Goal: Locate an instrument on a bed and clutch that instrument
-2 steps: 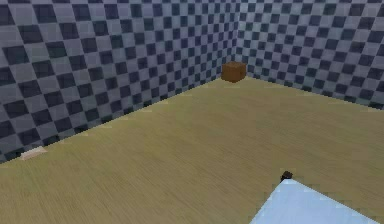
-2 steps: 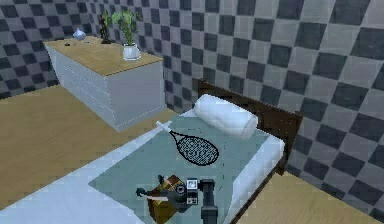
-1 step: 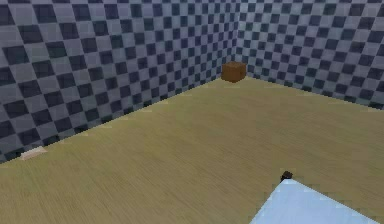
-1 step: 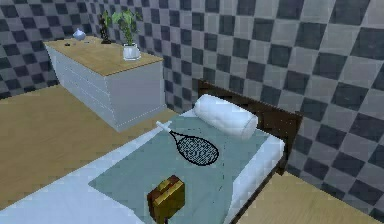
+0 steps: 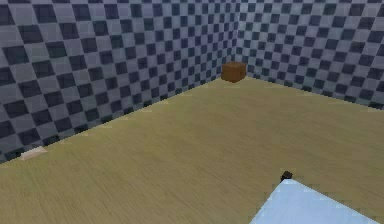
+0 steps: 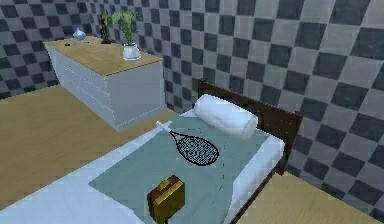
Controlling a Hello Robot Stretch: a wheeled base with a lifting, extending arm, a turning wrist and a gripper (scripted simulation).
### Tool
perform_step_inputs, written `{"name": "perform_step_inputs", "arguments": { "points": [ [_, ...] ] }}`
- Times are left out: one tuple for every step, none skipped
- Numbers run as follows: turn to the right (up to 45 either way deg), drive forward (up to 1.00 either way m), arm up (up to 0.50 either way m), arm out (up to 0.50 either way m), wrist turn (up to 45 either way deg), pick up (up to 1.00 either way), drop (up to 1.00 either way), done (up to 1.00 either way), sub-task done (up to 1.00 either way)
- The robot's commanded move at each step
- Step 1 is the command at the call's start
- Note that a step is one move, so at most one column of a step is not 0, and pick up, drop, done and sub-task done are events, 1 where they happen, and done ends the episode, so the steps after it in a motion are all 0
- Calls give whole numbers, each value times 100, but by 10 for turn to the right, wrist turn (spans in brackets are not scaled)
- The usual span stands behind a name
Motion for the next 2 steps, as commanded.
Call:
{"name": "perform_step_inputs", "arguments": {
  "points": [
    [0,0,10,0,0,0,0,0,0],
    [0,0,0,0,0,0,0,100,0]
  ]
}}
